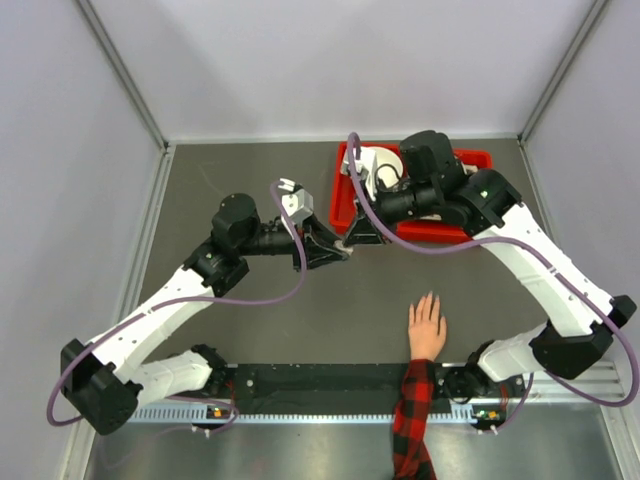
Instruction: Paint the nails
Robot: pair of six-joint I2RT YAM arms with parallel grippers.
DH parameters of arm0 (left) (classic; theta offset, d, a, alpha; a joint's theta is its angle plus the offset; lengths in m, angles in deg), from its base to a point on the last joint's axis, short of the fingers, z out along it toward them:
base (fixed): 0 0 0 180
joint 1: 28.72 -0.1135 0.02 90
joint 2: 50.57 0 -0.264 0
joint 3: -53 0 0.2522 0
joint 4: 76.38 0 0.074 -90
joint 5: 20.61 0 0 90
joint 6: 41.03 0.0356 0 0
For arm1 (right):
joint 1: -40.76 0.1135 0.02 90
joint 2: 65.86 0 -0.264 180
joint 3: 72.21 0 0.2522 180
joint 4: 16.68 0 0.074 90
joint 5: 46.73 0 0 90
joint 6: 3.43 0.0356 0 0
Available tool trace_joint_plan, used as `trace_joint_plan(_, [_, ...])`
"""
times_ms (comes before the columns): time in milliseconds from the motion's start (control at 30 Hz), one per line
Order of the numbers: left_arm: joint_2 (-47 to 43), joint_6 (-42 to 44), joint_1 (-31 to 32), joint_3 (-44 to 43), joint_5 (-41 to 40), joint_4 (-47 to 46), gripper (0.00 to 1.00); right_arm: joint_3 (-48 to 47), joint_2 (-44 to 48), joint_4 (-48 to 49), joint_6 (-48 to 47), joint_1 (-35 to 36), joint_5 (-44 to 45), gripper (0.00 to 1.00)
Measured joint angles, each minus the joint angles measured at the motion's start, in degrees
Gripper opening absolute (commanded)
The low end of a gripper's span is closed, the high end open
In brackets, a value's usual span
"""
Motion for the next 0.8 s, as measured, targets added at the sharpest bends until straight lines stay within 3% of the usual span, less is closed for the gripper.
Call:
trace_joint_plan(133, [-0.52, 0.92, 0.11, -0.22, -7.39, 1.81, 0.00, 0.37, -0.52, 2.78, 7.28, 0.74, 6.95, 0.00])
trace_joint_plan(333, [-3.54, 3.52, 1.07, 1.79, -21.07, 2.75, 0.00, 0.31, -1.73, 7.15, 33.33, 12.02, 42.88, 0.00])
trace_joint_plan(400, [-4.44, 4.20, 1.09, 2.54, -23.54, 2.75, 0.00, -0.11, -2.93, 7.76, 38.84, 14.84, 50.58, 0.00])
trace_joint_plan(467, [-4.55, 4.44, 0.98, 2.69, -25.38, 2.89, 0.00, -1.29, -4.70, 7.67, 42.66, 16.09, 55.45, 0.18])
trace_joint_plan(500, [-4.50, 4.52, 0.94, 2.69, -26.14, 2.89, 0.00, -1.92, -5.44, 7.65, 43.58, 16.17, 56.59, 0.38])
trace_joint_plan(533, [-4.50, 4.61, 0.83, 2.69, -26.58, 2.91, 0.00, -2.29, -5.88, 7.91, 44.11, 16.13, 56.98, 0.47])
trace_joint_plan(633, [-4.57, 4.57, 0.68, 2.69, -26.73, 2.12, 0.00, -2.10, -5.35, 8.17, 42.62, 14.97, 54.18, 0.64])
trace_joint_plan(667, [-4.68, 4.48, 0.68, 2.69, -26.58, 1.88, 0.00, -1.92, -4.76, 8.22, 41.81, 14.34, 52.78, 0.68])
trace_joint_plan(800, [-5.18, 4.22, 0.68, 2.69, -25.31, 1.51, 0.00, 0.07, 0.13, 8.55, 32.85, 5.68, 38.27, 0.69])
